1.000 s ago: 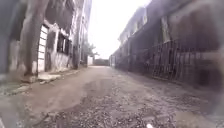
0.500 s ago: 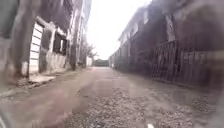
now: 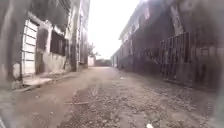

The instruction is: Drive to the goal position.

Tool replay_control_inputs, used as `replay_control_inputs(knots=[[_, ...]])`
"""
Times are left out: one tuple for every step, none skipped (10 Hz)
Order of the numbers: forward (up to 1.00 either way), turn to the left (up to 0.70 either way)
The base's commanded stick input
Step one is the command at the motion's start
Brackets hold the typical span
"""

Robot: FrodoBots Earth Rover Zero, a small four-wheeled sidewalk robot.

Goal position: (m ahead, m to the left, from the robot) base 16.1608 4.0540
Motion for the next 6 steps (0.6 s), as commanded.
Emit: replay_control_inputs(knots=[[0.85,0.0],[0.85,0.0],[0.85,0.0],[0.85,0.0],[0.85,0.0],[0.85,0.0]])
